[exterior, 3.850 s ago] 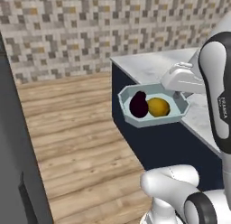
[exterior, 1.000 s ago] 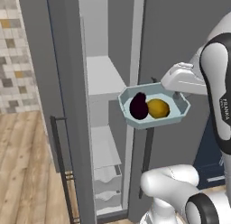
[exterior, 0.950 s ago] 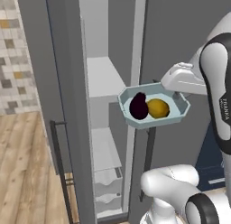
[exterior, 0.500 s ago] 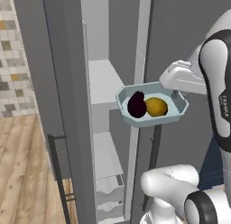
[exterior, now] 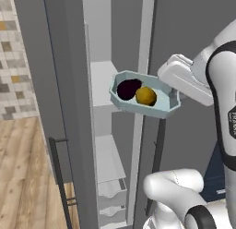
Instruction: Take the lemon and eggplant out of the freezer and place them in the tupperware container on the counter. Then put the tupperware containing the vegetables back in the freezer.
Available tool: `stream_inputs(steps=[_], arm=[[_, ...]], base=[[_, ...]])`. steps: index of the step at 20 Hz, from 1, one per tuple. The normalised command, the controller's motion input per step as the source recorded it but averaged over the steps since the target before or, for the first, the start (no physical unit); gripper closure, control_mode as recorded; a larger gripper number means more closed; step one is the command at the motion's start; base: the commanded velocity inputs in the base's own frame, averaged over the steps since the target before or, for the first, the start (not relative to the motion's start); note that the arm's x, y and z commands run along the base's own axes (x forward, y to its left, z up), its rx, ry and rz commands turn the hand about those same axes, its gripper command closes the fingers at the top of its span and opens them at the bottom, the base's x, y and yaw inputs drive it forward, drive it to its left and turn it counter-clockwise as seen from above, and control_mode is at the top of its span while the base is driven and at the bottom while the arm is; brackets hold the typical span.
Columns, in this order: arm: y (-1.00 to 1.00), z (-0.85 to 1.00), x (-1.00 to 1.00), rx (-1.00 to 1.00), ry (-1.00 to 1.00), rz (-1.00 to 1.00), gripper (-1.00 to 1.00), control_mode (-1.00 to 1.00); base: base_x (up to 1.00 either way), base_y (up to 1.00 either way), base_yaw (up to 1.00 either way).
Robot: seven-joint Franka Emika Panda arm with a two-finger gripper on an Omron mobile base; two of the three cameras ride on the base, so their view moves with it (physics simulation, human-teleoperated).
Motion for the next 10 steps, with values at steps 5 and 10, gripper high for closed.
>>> stream_inputs(steps=[5,10], arm=[[0.20,0.00,0.00,0.11,0.00,-0.49,1.00,-1.00],[0.32,0.00,0.29,0.09,0.02,-0.50,1.00,-1.00]], base=[[0.00,0.00,0.00],[0.00,0.00,0.00]])
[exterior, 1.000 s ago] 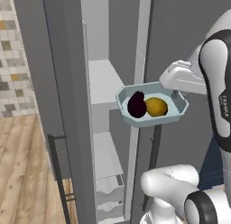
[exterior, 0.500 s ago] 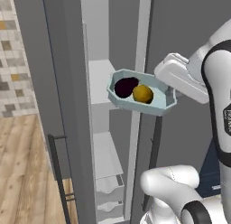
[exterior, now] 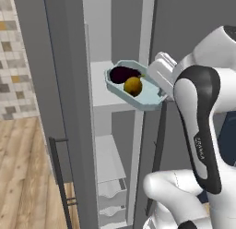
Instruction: Take the lemon and eggplant out of the freezer and place them in the tupperware container on the counter. Then put the tupperware containing the vegetables back in the freezer.
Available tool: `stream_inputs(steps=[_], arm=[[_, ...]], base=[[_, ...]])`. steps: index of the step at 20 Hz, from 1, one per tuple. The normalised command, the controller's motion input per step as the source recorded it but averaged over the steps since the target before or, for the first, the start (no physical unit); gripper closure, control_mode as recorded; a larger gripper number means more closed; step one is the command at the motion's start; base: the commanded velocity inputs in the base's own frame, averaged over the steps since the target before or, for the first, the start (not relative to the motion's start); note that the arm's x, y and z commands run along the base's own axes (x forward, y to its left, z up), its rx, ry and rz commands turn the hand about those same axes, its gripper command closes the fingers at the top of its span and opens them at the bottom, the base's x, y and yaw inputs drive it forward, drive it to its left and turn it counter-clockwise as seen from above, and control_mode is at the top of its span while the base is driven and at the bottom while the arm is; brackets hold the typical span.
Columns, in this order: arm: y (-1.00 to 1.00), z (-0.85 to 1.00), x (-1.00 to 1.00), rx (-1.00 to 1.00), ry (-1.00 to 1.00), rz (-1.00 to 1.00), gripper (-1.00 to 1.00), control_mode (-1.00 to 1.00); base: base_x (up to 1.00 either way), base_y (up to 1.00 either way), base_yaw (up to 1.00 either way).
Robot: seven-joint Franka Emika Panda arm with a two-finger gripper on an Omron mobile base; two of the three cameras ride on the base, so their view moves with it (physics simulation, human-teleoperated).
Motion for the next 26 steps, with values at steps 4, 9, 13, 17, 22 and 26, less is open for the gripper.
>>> stream_inputs(steps=[4,9,13,17,22,26], arm=[[0.54,0.00,0.53,0.06,0.03,-0.34,1.00,-1.00],[0.47,0.00,0.63,0.07,0.02,-0.23,1.00,-1.00],[0.16,-0.01,0.86,0.11,0.04,-0.16,1.00,-1.00],[0.11,-0.10,0.84,0.14,0.05,-0.13,1.00,-1.00],[0.11,-0.31,0.77,0.10,0.07,-0.12,1.00,-1.00],[0.04,-0.41,0.62,0.07,0.05,-0.11,1.00,-1.00]], base=[[0.00,0.00,0.00],[0.00,0.00,0.00],[0.00,0.00,0.00],[0.00,0.00,0.00],[0.00,0.00,0.00],[0.00,0.00,0.00]])
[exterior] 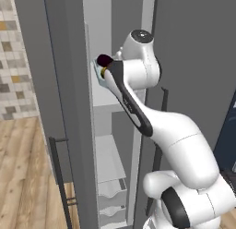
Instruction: Take the lemon and eggplant out of the freezer and place them in the tupperware container on the counter. Then put the tupperware containing the vegetables back in the freezer.
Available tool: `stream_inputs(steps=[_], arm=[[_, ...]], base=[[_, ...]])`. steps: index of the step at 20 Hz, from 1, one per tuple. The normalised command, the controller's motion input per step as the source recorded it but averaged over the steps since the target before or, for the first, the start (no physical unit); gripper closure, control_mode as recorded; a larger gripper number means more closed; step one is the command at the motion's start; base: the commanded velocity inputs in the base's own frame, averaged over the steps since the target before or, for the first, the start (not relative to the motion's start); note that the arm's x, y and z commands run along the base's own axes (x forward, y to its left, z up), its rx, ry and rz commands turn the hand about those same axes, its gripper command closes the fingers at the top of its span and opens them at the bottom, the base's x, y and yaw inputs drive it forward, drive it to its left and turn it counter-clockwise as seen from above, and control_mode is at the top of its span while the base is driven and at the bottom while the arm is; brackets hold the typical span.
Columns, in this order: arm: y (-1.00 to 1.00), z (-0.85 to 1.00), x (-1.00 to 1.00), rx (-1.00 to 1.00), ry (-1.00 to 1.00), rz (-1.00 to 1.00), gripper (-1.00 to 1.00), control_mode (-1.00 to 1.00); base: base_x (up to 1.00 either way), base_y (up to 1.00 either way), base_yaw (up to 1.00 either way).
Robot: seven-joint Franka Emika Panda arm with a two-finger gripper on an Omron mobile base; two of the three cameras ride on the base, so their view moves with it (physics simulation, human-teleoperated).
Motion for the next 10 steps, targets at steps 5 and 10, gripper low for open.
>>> stream_inputs(steps=[5,10], arm=[[0.08,-0.30,0.67,0.07,0.04,-0.10,1.00,-1.00],[0.07,-0.30,0.57,0.02,0.03,-0.06,1.00,-1.00]], base=[[0.00,0.00,0.00],[0.00,0.00,0.00]])
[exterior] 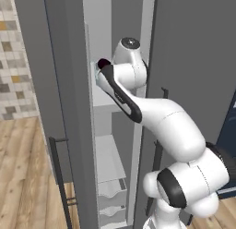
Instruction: Take the lemon and eggplant out of the freezer and place them in the tupperware container on the counter. Then put the tupperware containing the vegetables back in the freezer.
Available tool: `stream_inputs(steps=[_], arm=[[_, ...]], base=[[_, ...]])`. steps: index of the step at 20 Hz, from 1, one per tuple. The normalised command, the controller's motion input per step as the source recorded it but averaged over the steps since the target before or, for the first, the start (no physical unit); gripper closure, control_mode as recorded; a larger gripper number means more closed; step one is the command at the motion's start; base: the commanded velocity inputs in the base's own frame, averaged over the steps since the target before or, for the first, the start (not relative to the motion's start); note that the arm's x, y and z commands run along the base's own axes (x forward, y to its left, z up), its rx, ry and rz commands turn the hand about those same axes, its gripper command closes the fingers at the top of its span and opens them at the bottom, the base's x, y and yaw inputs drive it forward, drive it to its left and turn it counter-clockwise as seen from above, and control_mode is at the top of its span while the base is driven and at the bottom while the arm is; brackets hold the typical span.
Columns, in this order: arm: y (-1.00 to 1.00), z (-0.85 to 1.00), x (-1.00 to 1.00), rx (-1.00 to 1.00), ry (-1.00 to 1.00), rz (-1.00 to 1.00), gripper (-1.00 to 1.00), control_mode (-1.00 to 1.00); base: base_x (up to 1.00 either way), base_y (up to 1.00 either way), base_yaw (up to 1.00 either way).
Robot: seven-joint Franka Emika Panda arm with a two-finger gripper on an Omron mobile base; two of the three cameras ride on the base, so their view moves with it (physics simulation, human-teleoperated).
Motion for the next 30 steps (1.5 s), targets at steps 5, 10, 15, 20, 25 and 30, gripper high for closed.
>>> stream_inputs(steps=[5,10,15,20,25,30], arm=[[0.13,-0.27,0.60,0.00,0.03,-0.02,1.00,-1.00],[0.22,-0.23,0.64,0.00,0.03,-0.01,-1.00,-1.00],[0.12,-0.14,0.63,0.00,0.04,-0.02,-1.00,-1.00],[0.00,0.04,0.13,0.00,-0.02,-0.01,-1.00,-1.00],[0.00,0.38,-0.98,0.00,-0.15,0.00,-1.00,-1.00],[-0.19,0.46,-1.00,0.01,-0.16,0.00,-1.00,-1.00]], base=[[0.00,0.00,0.00],[0.00,0.00,0.00],[0.00,0.00,0.00],[0.00,0.00,0.00],[0.00,0.00,0.00],[0.00,0.00,0.00]])
